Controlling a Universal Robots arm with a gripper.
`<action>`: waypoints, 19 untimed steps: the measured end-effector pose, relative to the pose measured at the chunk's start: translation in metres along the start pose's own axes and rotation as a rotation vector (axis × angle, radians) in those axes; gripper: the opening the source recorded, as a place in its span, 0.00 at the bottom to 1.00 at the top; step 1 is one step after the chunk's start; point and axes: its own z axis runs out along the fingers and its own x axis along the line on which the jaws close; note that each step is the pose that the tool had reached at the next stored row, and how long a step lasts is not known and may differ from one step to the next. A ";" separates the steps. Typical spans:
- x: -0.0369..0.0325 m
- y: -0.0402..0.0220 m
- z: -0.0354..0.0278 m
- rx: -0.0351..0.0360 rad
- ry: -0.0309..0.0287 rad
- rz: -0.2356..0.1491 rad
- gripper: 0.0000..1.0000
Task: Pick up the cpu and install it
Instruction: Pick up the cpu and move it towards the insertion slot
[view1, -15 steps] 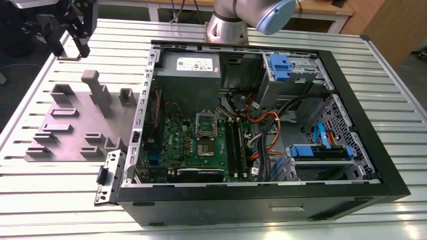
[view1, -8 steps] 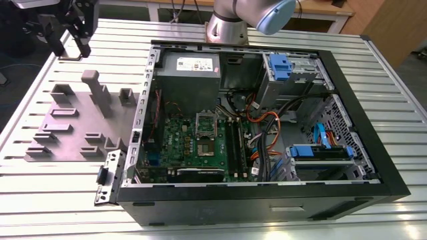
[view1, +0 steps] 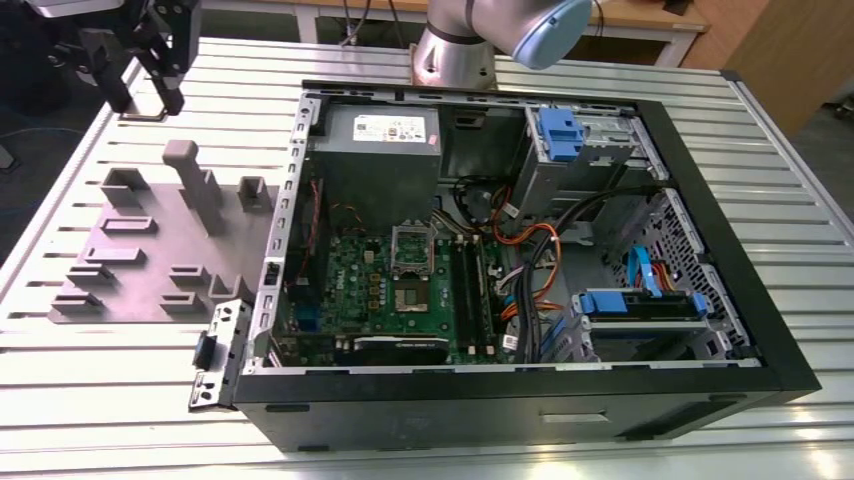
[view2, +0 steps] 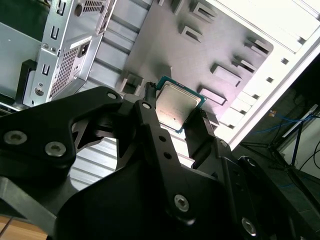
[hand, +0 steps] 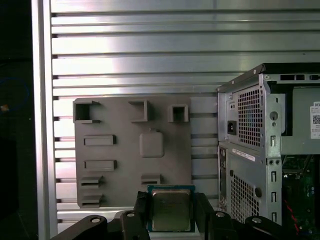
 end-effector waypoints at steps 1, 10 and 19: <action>-0.0002 0.0000 0.0000 0.0000 0.0000 0.000 0.47; -0.0030 0.0001 0.0001 0.0000 -0.0001 0.000 0.47; -0.0069 0.0003 0.0001 0.0000 -0.0001 0.000 0.47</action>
